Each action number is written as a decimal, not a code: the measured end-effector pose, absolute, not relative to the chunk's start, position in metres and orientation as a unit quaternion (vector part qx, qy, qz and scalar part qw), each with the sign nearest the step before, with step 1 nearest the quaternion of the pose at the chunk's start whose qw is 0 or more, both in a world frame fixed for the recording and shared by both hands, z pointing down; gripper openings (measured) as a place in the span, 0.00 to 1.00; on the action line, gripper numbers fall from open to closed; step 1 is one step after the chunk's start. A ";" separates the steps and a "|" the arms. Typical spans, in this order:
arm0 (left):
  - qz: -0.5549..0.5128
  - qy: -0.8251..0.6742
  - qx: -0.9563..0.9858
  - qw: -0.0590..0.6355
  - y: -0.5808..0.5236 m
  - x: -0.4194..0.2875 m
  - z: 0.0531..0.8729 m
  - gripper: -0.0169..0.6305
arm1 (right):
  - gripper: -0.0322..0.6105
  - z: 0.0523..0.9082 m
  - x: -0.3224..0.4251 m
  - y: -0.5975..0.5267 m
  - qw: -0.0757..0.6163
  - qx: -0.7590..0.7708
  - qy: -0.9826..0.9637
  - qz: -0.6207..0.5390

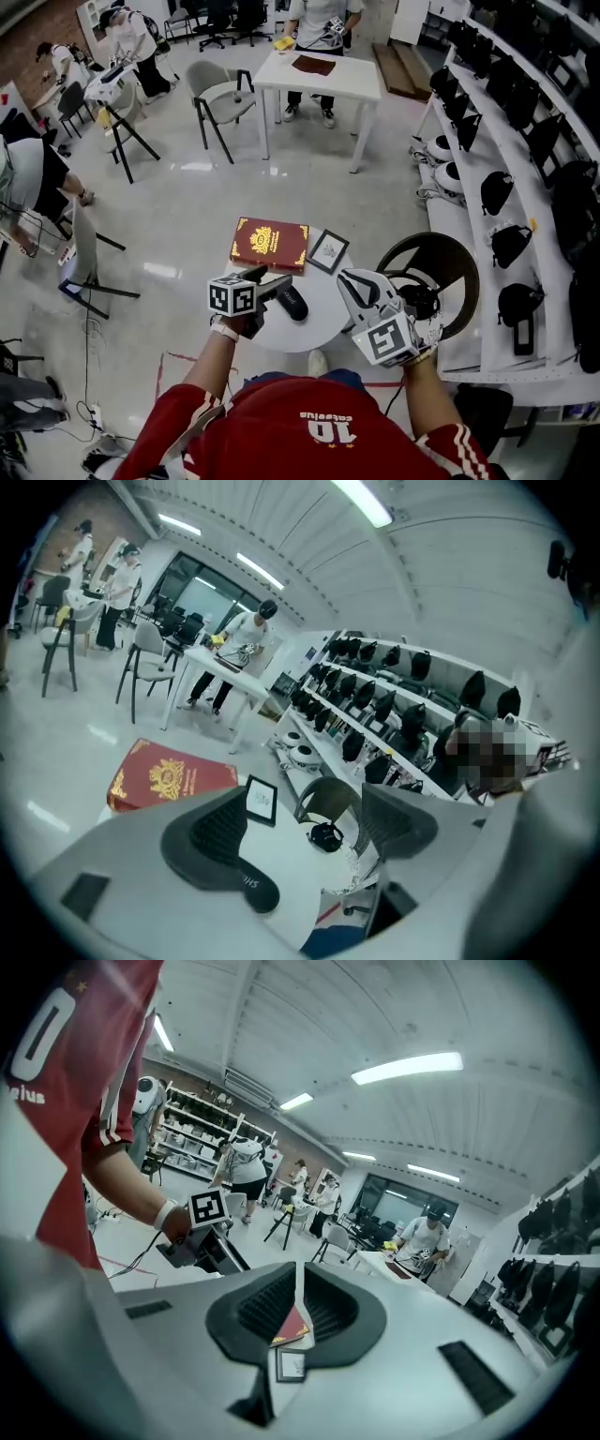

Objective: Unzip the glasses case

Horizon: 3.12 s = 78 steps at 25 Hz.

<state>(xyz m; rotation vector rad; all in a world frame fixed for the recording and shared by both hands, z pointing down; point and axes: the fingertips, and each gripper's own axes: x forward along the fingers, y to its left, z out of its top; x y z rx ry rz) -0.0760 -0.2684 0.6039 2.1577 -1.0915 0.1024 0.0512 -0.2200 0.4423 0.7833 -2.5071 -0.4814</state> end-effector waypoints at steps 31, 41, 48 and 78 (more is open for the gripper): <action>-0.021 -0.379 0.920 0.097 -0.233 -0.048 0.374 0.40 | 0.08 0.361 0.056 -0.205 0.114 0.377 -0.910 -0.133; -0.013 -0.414 0.909 0.042 -0.215 -0.055 0.355 0.34 | 0.08 0.349 0.062 -0.203 0.059 0.411 -0.906 -0.086; -0.007 -0.418 0.908 0.013 -0.210 -0.055 0.356 0.32 | 0.08 0.348 0.068 -0.205 0.044 0.426 -0.901 -0.063; -0.029 -0.463 0.886 0.008 -0.218 -0.072 0.355 0.04 | 0.08 0.340 0.078 -0.201 0.018 0.452 -0.890 -0.055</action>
